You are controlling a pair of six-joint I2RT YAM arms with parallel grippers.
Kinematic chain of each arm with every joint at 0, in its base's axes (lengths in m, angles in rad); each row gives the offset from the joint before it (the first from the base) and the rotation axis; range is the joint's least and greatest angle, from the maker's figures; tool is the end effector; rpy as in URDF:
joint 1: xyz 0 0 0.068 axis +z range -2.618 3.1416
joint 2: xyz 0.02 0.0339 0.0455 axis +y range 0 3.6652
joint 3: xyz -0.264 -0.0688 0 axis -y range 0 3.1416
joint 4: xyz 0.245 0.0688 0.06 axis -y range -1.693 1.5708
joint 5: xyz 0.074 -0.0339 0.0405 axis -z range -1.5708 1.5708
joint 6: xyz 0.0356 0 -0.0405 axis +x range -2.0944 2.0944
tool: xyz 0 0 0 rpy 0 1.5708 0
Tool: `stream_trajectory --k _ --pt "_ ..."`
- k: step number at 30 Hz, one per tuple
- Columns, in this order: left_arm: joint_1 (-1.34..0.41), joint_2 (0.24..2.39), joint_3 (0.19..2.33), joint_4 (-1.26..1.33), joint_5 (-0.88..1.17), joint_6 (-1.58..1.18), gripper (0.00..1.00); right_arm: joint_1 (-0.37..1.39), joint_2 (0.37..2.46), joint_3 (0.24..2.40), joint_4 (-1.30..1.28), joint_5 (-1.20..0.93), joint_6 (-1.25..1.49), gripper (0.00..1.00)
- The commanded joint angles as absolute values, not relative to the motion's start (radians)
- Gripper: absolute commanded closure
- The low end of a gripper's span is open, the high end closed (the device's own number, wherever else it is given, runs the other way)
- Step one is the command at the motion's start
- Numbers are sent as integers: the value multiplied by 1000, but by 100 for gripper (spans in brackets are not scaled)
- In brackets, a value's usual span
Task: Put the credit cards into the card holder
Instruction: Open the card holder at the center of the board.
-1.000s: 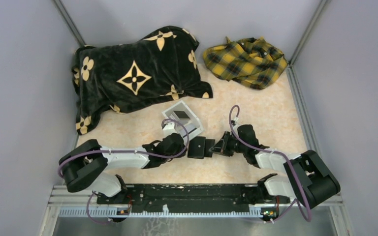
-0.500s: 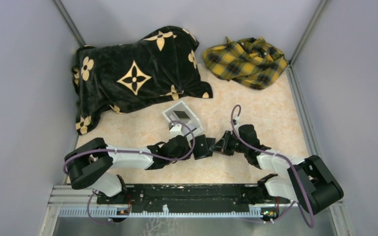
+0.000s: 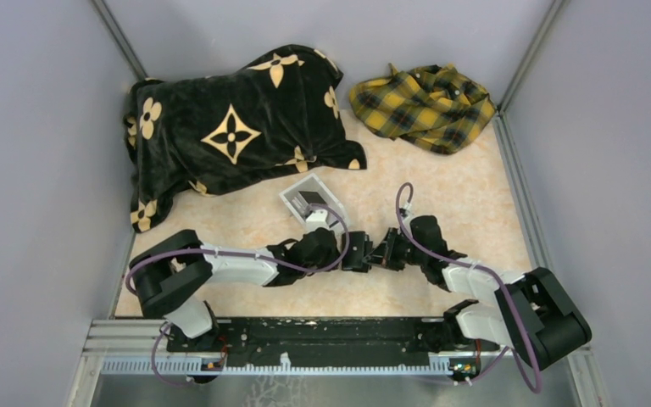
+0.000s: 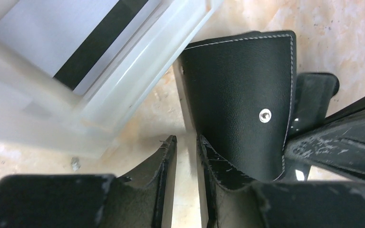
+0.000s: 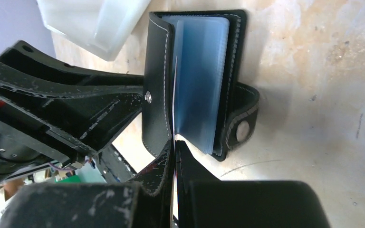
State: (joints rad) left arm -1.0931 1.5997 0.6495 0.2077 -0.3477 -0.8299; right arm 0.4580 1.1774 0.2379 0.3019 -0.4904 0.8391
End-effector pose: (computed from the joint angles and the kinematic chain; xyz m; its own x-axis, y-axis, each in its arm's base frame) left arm 0.1478 -0.2591 0.1403 -0.7407 -0.0782 -0.6673 0.2563 0.8853 -0.3881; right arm 0.1689 0.1019 0.1322 -0.8995 0.2884 -0.3283 -0.0901 0.6127 0.7852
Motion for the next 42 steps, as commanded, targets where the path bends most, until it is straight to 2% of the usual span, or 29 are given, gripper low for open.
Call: stream_trajectory --k 1,15,30,42 --pt "-1104 1692 691 178 -291 -773 70 466 1188 289 298 -481 779 100" --pt "-1104 1820 796 246 -184 -701 70 451 1023 418 -33 -315 640 100" --pt "-1104 1870 763 365 -114 -687 69 449 1013 461 -84 -314 604 100" --pt "-1104 1965 820 433 -19 -675 67 449 1017 478 -137 -281 563 100"
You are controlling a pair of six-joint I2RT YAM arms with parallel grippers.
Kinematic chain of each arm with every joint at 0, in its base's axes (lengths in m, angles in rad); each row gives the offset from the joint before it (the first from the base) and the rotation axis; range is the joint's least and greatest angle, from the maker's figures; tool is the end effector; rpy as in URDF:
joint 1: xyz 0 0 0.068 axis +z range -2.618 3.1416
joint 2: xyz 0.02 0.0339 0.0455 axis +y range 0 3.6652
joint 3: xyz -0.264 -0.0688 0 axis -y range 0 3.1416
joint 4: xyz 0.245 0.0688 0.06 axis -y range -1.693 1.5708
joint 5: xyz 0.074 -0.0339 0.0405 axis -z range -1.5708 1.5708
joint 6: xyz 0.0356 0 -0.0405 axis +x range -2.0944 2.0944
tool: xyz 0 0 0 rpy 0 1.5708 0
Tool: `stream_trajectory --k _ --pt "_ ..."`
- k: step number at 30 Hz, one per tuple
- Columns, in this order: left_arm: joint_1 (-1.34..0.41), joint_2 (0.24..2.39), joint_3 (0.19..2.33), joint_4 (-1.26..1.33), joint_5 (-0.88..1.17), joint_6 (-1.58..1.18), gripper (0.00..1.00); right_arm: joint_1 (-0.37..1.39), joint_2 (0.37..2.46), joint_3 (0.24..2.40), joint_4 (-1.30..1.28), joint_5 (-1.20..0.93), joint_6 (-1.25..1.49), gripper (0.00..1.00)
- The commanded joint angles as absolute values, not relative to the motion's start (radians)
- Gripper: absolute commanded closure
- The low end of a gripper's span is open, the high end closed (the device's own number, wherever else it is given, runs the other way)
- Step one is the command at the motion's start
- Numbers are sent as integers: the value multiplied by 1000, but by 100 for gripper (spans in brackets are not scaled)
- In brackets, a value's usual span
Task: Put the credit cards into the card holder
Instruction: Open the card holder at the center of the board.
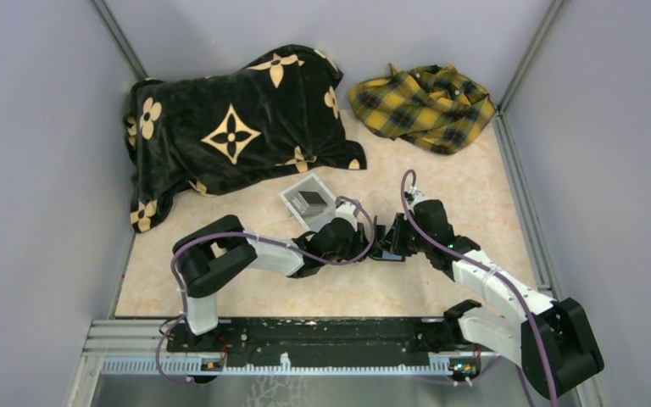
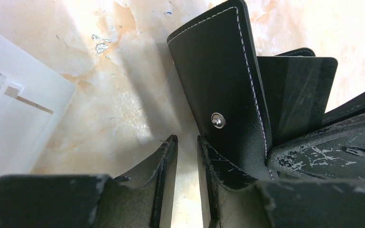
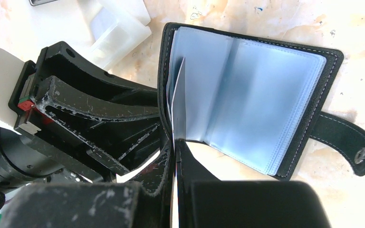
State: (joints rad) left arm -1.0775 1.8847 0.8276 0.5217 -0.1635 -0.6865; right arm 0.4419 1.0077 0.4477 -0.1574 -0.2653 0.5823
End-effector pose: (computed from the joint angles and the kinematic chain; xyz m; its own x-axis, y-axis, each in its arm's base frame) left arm 0.1794 -0.3214 0.1250 -0.6957 -0.0267 -0.7179 0.4678 0.7416 -0.4809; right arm 0.1770 0.0940 0.1862 -0.8215 0.1984 -0.5345 -0.1670 0.8126 0.5584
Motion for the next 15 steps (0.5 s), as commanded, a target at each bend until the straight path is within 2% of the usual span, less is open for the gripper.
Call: stream_trajectory --k 1,15 --pt "-1104 1970 821 435 -13 -675 67 449 1020 480 -138 -278 560 100" --pt "-1104 2044 856 466 56 -677 65 449 994 523 -223 -214 524 100"
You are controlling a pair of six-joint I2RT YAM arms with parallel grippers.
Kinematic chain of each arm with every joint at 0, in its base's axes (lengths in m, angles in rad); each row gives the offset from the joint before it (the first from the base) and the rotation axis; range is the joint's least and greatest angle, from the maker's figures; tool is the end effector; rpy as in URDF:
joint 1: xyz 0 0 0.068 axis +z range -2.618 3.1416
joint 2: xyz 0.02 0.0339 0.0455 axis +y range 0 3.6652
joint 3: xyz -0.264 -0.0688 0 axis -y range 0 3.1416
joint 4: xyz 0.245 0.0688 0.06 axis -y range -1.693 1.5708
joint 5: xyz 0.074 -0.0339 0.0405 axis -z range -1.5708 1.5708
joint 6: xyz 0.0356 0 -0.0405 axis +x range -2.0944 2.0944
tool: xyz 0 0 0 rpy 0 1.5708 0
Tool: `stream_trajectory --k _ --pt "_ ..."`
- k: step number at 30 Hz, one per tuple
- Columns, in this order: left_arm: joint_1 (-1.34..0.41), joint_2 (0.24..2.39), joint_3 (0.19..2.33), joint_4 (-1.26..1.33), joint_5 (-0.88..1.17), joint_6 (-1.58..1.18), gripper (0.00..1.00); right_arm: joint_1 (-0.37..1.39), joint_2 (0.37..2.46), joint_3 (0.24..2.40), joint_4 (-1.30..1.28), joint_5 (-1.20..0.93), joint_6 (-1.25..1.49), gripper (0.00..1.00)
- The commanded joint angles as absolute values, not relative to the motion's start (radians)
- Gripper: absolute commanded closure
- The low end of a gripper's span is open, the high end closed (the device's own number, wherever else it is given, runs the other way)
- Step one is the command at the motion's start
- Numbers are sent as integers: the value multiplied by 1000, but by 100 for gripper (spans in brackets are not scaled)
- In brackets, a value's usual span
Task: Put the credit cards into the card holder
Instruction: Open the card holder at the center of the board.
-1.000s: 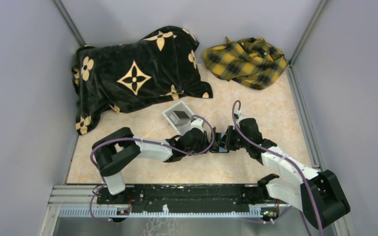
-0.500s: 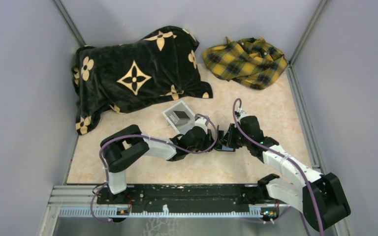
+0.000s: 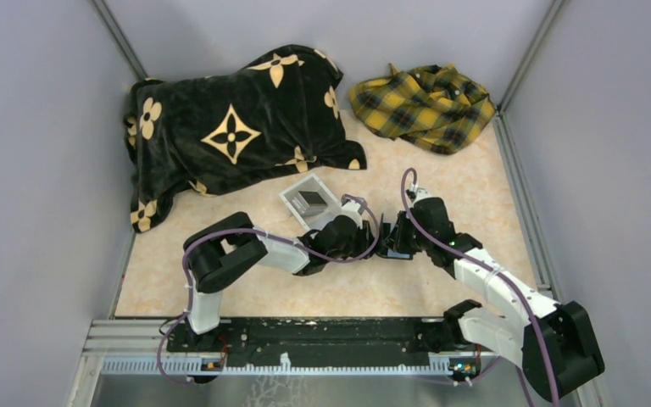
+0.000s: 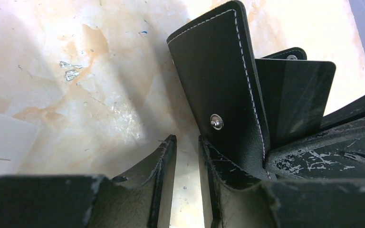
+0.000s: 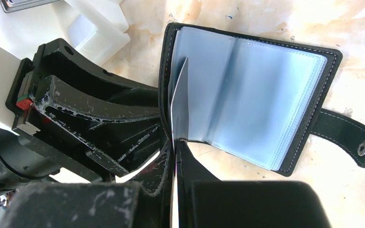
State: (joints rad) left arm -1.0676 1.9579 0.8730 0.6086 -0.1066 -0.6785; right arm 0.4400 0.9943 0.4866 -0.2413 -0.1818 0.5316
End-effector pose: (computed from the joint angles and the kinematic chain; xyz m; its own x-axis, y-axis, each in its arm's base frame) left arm 0.1887 -0.3349 0.1192 -0.6902 -0.0402 -0.7225 0.5039 0.6899 -0.5198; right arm 0.1775 0.0907 0.1939 -0.8041 0.1725 -0.5689 -0.1521 0.8654 0.4774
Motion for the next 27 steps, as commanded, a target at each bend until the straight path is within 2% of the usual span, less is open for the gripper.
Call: stream_trajectory --k 1,27 --pt "-1104 2048 856 467 59 -679 65 449 994 523 -221 -213 524 100" --pt "-1106 2068 816 424 57 -724 63 449 908 573 -306 -200 510 100"
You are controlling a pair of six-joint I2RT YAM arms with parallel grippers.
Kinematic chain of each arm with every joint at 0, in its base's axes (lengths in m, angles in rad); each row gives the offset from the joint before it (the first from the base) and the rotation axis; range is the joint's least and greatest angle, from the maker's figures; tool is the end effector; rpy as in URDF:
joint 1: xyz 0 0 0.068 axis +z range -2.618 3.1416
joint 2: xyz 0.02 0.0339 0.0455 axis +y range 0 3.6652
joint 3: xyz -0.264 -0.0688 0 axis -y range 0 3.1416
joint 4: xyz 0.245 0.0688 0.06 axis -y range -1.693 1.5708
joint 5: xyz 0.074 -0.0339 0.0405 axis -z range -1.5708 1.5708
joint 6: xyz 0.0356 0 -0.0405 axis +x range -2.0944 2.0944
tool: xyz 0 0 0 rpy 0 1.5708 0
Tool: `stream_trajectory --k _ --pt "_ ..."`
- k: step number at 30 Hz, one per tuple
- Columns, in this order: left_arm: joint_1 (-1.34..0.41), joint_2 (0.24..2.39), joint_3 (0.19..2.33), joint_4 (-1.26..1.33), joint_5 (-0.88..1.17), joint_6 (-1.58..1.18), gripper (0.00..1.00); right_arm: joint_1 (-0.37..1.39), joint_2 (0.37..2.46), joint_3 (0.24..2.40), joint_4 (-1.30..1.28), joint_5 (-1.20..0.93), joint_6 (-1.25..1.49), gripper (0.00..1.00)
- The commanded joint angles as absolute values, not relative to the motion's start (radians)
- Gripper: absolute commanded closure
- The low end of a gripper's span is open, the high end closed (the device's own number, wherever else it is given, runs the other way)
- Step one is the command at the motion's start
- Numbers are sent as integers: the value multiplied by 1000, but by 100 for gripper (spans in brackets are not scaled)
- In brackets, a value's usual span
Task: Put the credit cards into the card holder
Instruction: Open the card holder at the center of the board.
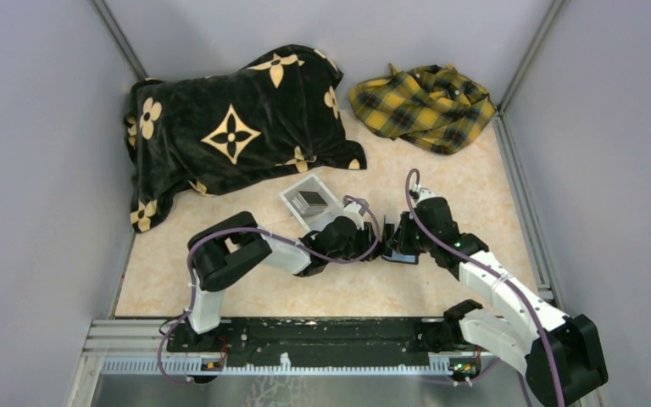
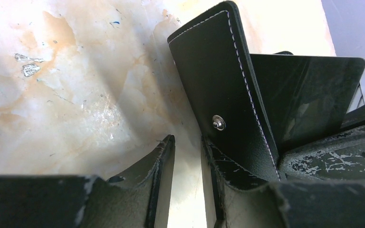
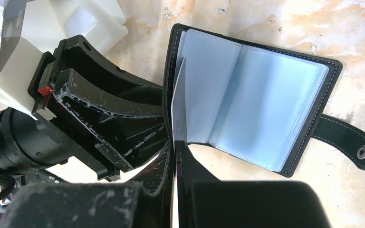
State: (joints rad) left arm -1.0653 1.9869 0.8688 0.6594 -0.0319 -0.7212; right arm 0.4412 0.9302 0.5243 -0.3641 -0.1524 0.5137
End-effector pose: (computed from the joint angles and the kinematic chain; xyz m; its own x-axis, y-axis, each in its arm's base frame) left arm 0.1879 -0.3372 0.1124 -0.7293 -0.0451 -0.6827 0.5048 0.6381 -0.5814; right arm 0.1689 0.0858 0.2075 -0.8041 0.1574 -0.5733 -0.1441 0.8839 0.4448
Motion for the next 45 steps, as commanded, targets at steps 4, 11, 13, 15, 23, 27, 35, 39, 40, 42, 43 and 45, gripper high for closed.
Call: stream_trajectory --k 4,11,13,15,23,27,35,39,40,42,43,45 --pt "-1109 2065 823 407 53 -725 63 447 913 558 -296 -200 509 100" --pt "-1125 2034 826 309 21 -730 59 443 950 523 -246 -224 509 100" --pt "-1133 2020 832 265 6 -733 58 443 966 509 -221 -230 510 100" --pt "-1142 2007 836 218 -12 -738 57 444 983 493 -194 -239 509 100" --pt "-1169 1968 844 79 -54 -765 54 444 1071 448 -105 -260 504 100" --pt "-1182 1927 853 -5 -90 -777 54 445 1103 433 -73 -268 500 100" --pt "-1204 1756 865 -199 -182 -802 54 444 1117 429 -66 -262 502 100" --pt "-1204 1679 888 -248 -259 -806 54 445 1107 437 -82 -256 500 100" --pt "-1204 1665 897 -258 -283 -805 55 445 1105 437 -86 -254 499 100" --pt "-1203 1647 916 -282 -332 -808 56 445 1105 441 -94 -252 495 100" --pt "-1203 1642 923 -287 -354 -812 56 445 1104 439 -93 -252 494 100" --pt "-1204 1634 937 -291 -390 -822 57 445 1107 438 -92 -251 494 100"
